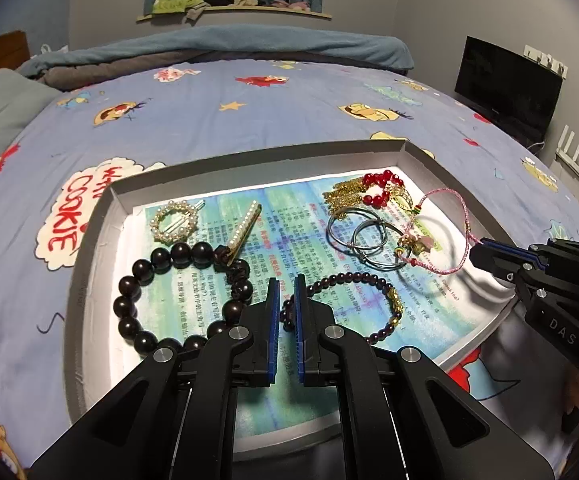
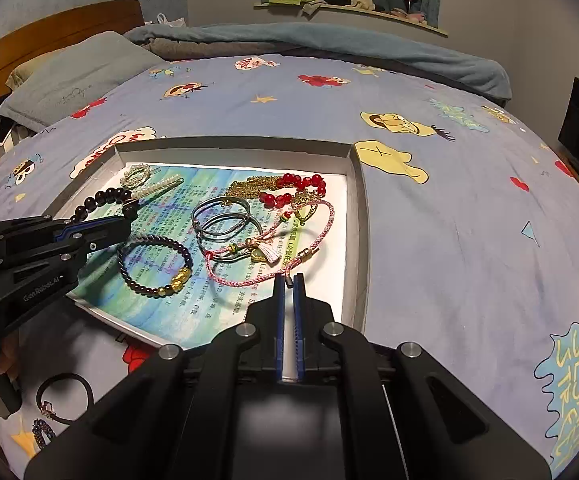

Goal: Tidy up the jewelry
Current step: 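Withdraw both open tools from the box toward the hair tie and blue bracelet, then close the left tool on the black hair tie while the right tool grasps the blue bead bracelet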

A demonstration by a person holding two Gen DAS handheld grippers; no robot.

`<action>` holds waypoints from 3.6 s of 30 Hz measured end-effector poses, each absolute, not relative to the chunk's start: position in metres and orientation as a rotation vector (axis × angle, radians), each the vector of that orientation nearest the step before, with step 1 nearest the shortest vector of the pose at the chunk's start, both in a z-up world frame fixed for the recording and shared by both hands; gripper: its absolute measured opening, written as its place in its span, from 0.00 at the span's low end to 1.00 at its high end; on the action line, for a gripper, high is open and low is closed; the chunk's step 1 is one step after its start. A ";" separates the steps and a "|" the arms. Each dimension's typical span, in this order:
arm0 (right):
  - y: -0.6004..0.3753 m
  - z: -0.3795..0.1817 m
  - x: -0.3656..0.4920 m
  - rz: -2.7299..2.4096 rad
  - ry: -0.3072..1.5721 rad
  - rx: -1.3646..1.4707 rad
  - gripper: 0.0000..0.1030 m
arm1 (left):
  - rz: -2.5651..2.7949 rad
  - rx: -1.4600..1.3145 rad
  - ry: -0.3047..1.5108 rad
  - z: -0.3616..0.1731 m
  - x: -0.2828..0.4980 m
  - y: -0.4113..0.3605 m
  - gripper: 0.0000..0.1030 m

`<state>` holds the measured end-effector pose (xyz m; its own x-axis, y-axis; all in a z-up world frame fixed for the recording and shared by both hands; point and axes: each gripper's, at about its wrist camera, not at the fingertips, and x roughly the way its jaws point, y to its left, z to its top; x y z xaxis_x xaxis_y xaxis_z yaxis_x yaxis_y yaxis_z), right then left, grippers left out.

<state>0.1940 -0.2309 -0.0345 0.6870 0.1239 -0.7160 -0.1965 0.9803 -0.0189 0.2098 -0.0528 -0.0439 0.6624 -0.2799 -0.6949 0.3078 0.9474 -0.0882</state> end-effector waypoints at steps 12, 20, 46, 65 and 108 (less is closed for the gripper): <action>-0.233 -0.028 0.185 0.187 0.785 -0.080 0.19 | -0.309 0.058 0.743 -0.029 0.194 -0.050 0.38; -0.231 -0.017 0.171 0.181 0.760 -0.082 0.49 | -0.279 0.069 0.715 -0.018 0.176 -0.039 0.61; -0.229 0.046 0.085 0.143 0.696 -0.021 0.95 | -0.218 0.062 0.669 0.048 0.066 0.008 0.91; -0.211 -0.016 0.045 0.174 0.752 -0.037 0.94 | -0.197 -0.043 0.718 -0.001 0.042 0.023 0.92; -0.168 -0.066 0.068 0.463 0.881 -0.082 0.21 | -0.494 0.103 0.877 -0.070 0.090 -0.037 0.23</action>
